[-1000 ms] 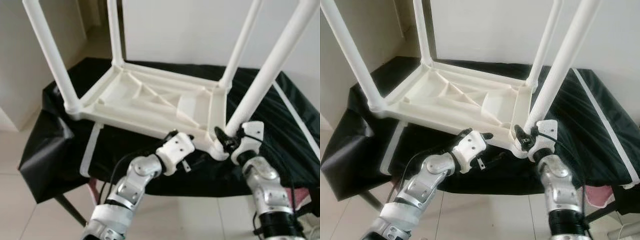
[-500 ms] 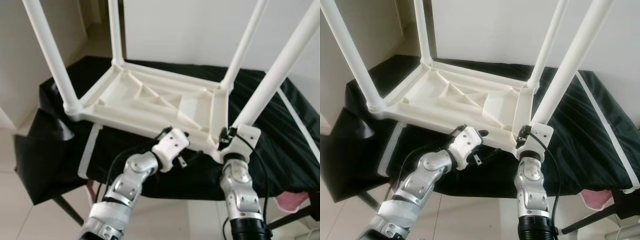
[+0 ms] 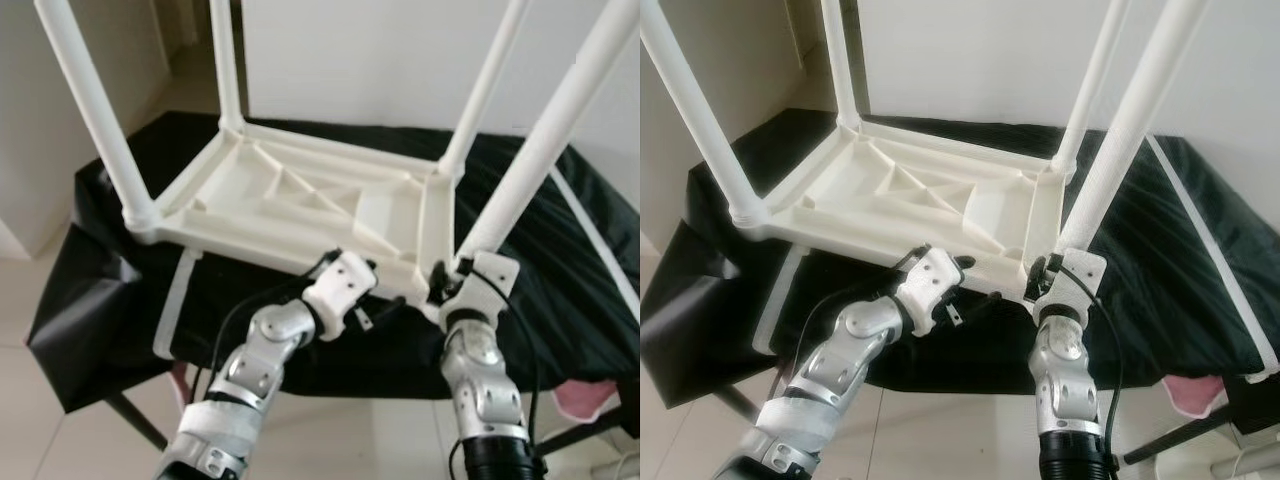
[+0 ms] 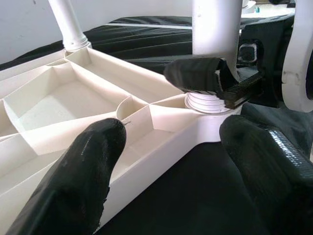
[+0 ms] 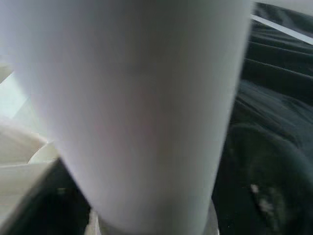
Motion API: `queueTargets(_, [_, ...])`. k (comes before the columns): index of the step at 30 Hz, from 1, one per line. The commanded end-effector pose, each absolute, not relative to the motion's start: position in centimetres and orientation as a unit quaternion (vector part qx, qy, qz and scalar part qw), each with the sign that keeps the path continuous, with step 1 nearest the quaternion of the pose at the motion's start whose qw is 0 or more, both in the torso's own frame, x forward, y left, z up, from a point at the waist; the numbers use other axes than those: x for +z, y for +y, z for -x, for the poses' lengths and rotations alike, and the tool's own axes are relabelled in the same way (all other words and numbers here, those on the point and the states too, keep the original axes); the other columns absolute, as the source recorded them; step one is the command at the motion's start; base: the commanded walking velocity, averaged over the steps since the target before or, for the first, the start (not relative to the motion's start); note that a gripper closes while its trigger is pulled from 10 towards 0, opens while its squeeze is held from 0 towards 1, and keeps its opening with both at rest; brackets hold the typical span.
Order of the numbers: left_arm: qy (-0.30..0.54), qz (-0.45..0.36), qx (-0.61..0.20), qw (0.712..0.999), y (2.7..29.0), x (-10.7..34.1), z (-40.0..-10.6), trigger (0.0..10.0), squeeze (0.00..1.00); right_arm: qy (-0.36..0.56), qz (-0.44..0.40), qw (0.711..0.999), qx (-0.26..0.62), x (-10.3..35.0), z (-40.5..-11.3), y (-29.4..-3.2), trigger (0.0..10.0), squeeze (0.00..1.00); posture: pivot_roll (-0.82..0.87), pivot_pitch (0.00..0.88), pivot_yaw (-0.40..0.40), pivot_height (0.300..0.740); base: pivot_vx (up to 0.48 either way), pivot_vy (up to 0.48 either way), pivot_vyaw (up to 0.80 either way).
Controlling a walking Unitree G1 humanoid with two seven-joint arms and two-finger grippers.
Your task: Building children table
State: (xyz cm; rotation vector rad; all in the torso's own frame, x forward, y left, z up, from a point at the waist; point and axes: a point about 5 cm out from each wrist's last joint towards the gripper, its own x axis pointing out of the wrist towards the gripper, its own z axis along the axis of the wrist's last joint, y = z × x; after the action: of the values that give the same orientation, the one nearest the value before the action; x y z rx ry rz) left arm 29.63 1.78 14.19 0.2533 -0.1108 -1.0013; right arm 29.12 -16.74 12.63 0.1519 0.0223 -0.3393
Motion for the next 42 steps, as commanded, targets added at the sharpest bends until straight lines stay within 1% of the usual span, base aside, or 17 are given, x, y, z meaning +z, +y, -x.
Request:
queueTargets(1, [-0.058,-0.115,-0.461,0.878,1.7,14.5,-29.8,10.0,0.0,0.012,-0.093,0.983,-0.157,12.3,-28.5,-16.2,10.0,1.0,-0.03,0.0,-0.049,0.74,0.0,0.0,0.0])
queueTargets(3, [-0.058,-0.115,-0.462,0.878,1.7,14.6,-29.9,10.0,0.0,-0.003,-0.086,0.987,-0.137,12.7,-28.3,-16.4,10.0,1.0,-0.03,0.0,-0.046,0.74,0.0,0.0,0.0])
queueTargets(6, [-0.059,-0.117,-0.463,0.877,1.8,14.6,-29.9,10.0,0.0,-0.028,-0.071,0.994,-0.076,13.4,-27.8,-17.0,10.0,1.0,-0.03,0.0,-0.048,0.74,0.0,0.0,0.0])
queueTargets(7, [-0.059,-0.117,-0.463,0.877,1.8,14.6,-29.9,10.0,0.0,-0.028,-0.071,0.994,-0.076,13.4,-27.8,-17.0,10.0,1.0,-0.03,0.0,-0.048,0.74,0.0,0.0,0.0])
queueTargets(9, [-0.058,-0.116,-0.463,0.877,1.8,14.6,-29.9,10.0,0.0,-0.03,-0.065,0.997,-0.014,13.3,-27.3,-17.3,10.0,1.0,-0.03,0.0,-0.047,0.74,0.0,0.0,0.0])
queueTargets(10, [-0.058,-0.116,-0.463,0.877,1.8,14.6,-29.9,10.0,0.0,-0.03,-0.065,0.997,-0.014,13.3,-27.3,-17.3,10.0,1.0,-0.03,0.0,-0.047,0.74,0.0,0.0,0.0])
queueTargets(13, [-0.058,-0.116,-0.463,0.877,1.8,14.7,-29.9,10.0,0.0,-0.022,-0.043,0.998,0.047,13.0,-27.1,-18.1,10.0,1.0,-0.03,0.0,-0.044,0.74,0.0,0.0,0.0])
queueTargets(14, [-0.059,-0.117,-0.464,0.876,1.8,14.7,-29.9,10.0,0.0,-0.016,-0.025,0.998,0.061,12.8,-27.1,-18.5,10.0,0.0,-0.03,0.0,-0.043,0.74,0.0,0.0,0.0])
queueTargets(15, [-0.059,-0.117,-0.464,0.876,1.8,14.7,-30.0,10.0,0.0,-0.011,-0.012,0.997,0.078,12.6,-27.2,-19.1,10.0,0.0,-0.03,0.0,-0.038,0.74,0.0,0.0,0.0])
queueTargets(20, [-0.059,-0.116,-0.464,0.876,1.8,14.8,-30.0,10.0,0.0,-0.008,-0.004,0.996,0.088,12.6,-27.2,-19.6,10.0,0.0,-0.03,0.0,-0.038,0.74,0.0,0.0,0.0])
queueTargets(22, [-0.058,-0.118,-0.469,0.874,1.8,14.7,-30.0,10.0,0.0,-0.008,0.025,0.99,0.14,12.8,-27.5,-20.2,10.0,0.0,-0.04,0.0,-0.028,0.74,0.0,0.0,0.0])
queueTargets(23, [-0.058,-0.118,-0.469,0.874,1.8,14.7,-30.0,10.0,0.0,-0.008,0.025,0.99,0.14,12.8,-27.5,-20.2,10.0,0.0,-0.04,0.0,-0.028,0.74,0.0,0.0,0.0])
queueTargets(28, [-0.057,-0.123,-0.482,0.866,1.3,14.7,-30.0,10.0,0.0,0.004,0.059,0.974,0.218,13.1,-28.6,-20.6,10.0,0.0,-0.05,0.0,-0.02,0.74,0.0,0.0,0.0])
queueTargets(35, [-0.059,-0.123,-0.486,0.864,1.1,14.8,-30.1,10.0,0.0,0.013,0.092,0.964,0.25,13.1,-30.0,-20.7,10.0,0.0,-0.05,0.0,-0.023,0.74,0.0,0.0,0.0])
queueTargets(36, [-0.059,-0.123,-0.485,0.864,1.1,14.8,-30.1,10.0,0.0,0.012,0.093,0.963,0.253,13.2,-30.2,-20.7,4.5,0.0,-0.05,0.0,-0.025,0.74,0.0,0.0,0.0])
queueTargets(37, [-0.06,-0.123,-0.485,0.864,1.1,14.8,-30.0,10.0,0.0,0.014,0.095,0.962,0.257,13.1,-30.3,-20.8,0.0,0.0,-0.04,0.0,-0.028,0.74,0.0,0.0,0.0])
queueTargets(42, [-0.06,-0.123,-0.484,0.864,1.1,14.8,-30.0,10.0,0.0,0.02,0.098,0.961,0.26,12.9,-30.3,-20.9,0.0,0.0,-0.04,0.0,-0.031,0.74,0.0,0.0,0.0])
